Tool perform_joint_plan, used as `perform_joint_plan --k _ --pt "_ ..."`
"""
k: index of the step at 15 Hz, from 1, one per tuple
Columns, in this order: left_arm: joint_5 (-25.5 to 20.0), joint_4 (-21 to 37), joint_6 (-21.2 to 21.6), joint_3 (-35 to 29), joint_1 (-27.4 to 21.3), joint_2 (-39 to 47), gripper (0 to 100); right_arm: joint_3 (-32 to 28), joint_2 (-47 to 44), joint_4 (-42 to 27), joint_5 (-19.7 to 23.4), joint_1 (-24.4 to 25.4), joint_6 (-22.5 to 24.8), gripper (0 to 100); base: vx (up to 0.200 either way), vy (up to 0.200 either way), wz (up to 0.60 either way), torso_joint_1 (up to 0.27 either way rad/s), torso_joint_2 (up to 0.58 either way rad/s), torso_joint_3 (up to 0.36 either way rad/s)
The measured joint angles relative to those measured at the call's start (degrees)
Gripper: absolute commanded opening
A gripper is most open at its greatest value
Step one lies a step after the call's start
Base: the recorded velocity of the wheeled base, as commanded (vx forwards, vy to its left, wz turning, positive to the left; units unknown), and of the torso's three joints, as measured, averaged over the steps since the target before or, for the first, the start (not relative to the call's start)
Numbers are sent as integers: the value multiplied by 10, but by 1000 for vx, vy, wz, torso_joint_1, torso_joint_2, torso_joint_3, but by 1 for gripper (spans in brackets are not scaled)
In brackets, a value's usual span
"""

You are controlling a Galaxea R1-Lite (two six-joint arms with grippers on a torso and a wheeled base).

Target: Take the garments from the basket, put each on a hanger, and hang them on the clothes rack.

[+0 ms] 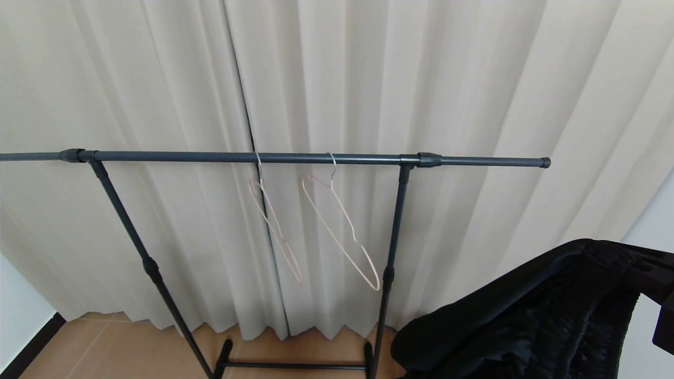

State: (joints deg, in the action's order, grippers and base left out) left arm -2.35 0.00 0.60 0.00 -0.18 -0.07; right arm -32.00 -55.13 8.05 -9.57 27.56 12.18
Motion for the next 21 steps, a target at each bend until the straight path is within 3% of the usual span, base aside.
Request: perform_joint_plan --k 7,11,16,21 --pt "-1 0 0 0 0 0 100 1 4 0 0 0 0 0 0 200 0 4 2 1" --pt "-1 0 0 0 0 0 100 1 7 0 0 1 1 0 -200 0 0 6 5 4" --pt "-2 0 0 0 0 0 100 5 9 0 0 1 8 0 0 200 0 -5 -1 9" --pt "-2 0 2 0 0 0 100 15 11 0 0 2 39 0 0 0 -120 1 0 0"
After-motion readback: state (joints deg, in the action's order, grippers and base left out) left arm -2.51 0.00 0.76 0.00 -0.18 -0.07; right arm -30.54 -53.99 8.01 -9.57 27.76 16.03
